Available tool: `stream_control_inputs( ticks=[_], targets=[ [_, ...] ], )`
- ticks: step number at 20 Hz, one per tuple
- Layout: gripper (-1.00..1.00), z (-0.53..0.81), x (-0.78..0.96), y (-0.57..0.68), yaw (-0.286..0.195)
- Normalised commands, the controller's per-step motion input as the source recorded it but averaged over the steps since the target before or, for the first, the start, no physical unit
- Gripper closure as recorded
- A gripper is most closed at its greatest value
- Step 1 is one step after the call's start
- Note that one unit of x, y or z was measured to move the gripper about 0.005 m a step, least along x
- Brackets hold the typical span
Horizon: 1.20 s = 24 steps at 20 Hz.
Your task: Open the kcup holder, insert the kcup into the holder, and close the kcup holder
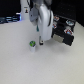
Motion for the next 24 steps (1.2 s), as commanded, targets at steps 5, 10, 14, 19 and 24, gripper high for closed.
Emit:
stream_control_inputs(
  ticks=[5,10,14,19,24],
  targets=[
    [-1.0,-0.43,-0.26,-0.28,-0.196],
    [-1.0,-0.38,-0.11,-0.05,-0.114],
    [-1.0,-0.34,-0.08,-0.17,-0.188],
    [-1.0,-0.27,-0.07,-0.15,-0.217],
    [-1.0,-0.22,-0.04,-0.09,-0.151]
  ],
)
